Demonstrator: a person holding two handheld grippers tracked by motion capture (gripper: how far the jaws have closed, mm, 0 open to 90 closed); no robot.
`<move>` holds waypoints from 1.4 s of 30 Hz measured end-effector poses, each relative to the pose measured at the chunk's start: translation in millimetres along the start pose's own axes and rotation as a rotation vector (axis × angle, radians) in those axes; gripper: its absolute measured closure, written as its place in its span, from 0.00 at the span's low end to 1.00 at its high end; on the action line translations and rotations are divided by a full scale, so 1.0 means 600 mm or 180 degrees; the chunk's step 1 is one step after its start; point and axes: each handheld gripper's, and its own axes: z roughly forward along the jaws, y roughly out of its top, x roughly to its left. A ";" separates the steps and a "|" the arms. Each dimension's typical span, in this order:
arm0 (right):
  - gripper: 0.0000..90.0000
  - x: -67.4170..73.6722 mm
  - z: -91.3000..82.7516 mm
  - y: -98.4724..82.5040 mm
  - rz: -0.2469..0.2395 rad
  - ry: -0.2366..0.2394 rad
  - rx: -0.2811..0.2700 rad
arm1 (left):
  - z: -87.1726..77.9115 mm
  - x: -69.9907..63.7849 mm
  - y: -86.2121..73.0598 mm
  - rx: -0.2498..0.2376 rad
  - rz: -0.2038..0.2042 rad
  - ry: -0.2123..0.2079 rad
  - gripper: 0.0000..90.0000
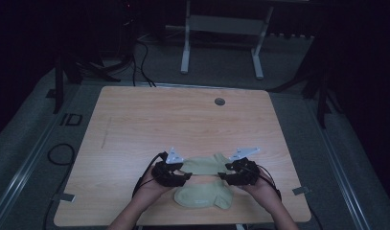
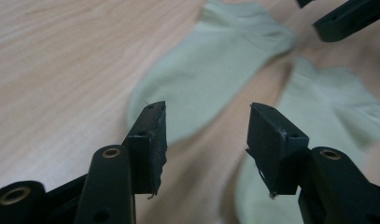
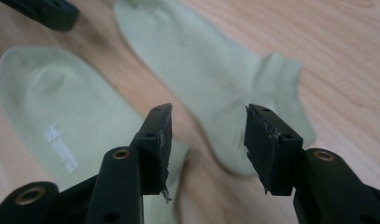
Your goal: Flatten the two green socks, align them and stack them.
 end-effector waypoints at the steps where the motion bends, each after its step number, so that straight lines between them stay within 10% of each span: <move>1: 0.56 0.003 -0.002 -0.003 0.0003 0.0014 0.0017 | -0.005 -0.003 -0.005 -0.0001 -0.0012 -0.0006 0.52; 30: 0.61 0.047 -0.014 -0.094 0.0126 -0.0029 0.0128 | -0.031 -0.040 -0.101 0.0247 -0.0289 -0.0170 0.51; 42: 0.88 0.059 0.001 -0.095 0.0005 -0.0094 0.0224 | -0.017 -0.047 -0.100 0.0270 -0.0157 -0.0104 0.94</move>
